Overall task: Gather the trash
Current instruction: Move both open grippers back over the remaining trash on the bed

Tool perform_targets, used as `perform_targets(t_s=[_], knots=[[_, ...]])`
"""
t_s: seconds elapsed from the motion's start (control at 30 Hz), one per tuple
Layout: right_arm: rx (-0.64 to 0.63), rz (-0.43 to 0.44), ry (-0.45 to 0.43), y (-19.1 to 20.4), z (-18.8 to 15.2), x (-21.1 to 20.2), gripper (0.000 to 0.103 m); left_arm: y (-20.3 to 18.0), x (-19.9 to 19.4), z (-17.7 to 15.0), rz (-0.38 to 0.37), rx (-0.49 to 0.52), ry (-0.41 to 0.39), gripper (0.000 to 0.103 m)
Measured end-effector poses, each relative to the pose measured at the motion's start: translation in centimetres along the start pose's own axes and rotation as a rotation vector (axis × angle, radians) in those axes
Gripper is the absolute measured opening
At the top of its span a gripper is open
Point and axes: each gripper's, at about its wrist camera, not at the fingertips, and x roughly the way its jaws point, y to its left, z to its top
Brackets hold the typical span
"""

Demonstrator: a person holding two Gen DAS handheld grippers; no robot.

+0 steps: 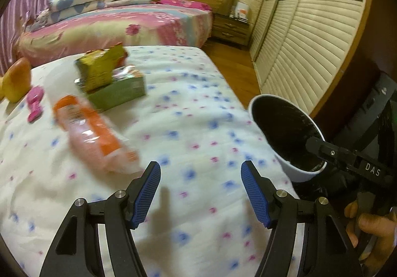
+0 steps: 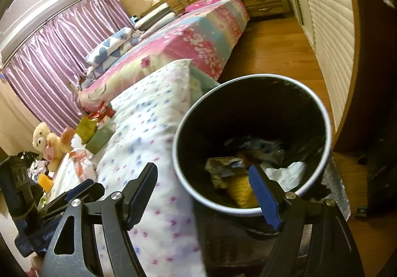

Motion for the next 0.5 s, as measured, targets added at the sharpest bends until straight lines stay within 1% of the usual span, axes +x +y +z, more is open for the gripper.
perform_targets(t_s=[0.3, 0.4, 0.5], knots=[[-0.027, 0.045, 0.006, 2.9, -0.9, 0.6, 0.078, 2.8, -3.6, -1.3, 0.033, -0.052, -0.044, 0.067], [-0.033, 0.052, 0.013, 3.5, -1.1, 0.9, 0.078, 3.8, -4.0, -1.6, 0.058, -0.074, -0.052, 0.069], [-0.043, 0.059, 0.022, 4.3, -1.3, 1.3, 0.078, 5.1, -3.8, -1.6, 0.085, -0.117, -0.038, 0.071]])
